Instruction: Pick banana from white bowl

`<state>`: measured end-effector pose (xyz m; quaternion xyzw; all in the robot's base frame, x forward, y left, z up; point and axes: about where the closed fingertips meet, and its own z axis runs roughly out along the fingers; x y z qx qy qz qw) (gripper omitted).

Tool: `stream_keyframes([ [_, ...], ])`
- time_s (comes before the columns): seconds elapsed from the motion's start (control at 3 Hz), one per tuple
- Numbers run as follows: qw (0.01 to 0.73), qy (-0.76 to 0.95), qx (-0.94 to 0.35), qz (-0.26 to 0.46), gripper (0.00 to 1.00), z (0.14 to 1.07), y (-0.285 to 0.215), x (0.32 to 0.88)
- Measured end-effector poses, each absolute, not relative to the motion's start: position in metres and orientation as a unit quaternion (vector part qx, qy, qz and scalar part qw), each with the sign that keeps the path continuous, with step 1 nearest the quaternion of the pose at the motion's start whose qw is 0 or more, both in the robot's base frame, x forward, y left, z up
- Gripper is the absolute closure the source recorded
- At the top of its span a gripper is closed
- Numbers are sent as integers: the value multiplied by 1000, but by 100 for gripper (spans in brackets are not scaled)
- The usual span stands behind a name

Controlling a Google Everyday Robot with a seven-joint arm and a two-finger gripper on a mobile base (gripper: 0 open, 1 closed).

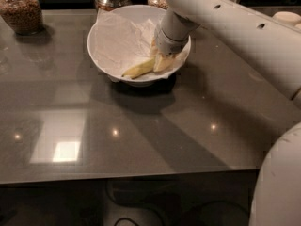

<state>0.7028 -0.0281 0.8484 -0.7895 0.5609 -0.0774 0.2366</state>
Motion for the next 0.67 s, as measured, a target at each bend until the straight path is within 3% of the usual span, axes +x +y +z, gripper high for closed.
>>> stream_keyframes([
  [0.33, 249, 565, -782, -91, 100, 869, -31, 700],
  [0.67, 276, 564, -770, -108, 100, 904, -35, 695],
])
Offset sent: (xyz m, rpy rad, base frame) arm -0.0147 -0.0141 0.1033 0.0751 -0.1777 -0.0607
